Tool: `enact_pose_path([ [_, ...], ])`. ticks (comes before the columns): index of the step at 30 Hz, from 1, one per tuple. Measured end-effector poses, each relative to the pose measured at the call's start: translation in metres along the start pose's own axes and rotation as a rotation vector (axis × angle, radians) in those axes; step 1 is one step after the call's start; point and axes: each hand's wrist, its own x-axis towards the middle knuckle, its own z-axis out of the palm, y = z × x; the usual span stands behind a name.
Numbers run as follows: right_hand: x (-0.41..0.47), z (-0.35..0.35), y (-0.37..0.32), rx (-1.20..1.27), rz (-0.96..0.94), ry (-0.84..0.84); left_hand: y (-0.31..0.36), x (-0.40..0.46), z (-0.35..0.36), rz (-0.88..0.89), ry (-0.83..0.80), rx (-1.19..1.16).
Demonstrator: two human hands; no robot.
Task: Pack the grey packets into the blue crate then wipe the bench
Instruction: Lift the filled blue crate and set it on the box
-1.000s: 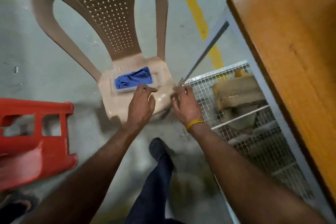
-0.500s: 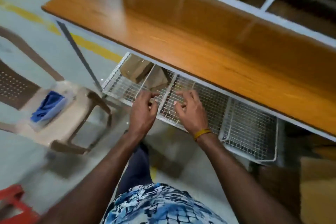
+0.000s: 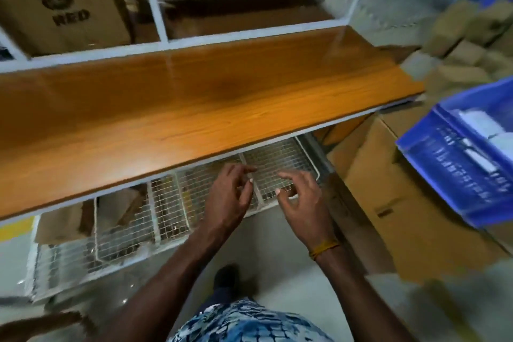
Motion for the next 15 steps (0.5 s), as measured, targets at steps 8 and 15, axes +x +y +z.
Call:
enact_pose_path([
  [8,0.024,-0.072,0.024,-0.006,0.243,0.386,0.053,0.088,0.062,0.325,-0.283,-0.184],
  [15,0.015,-0.118,0.046,-0.056,0.393,0.676,0.098,0.130,0.116,0.475,-0.458,-0.295],
])
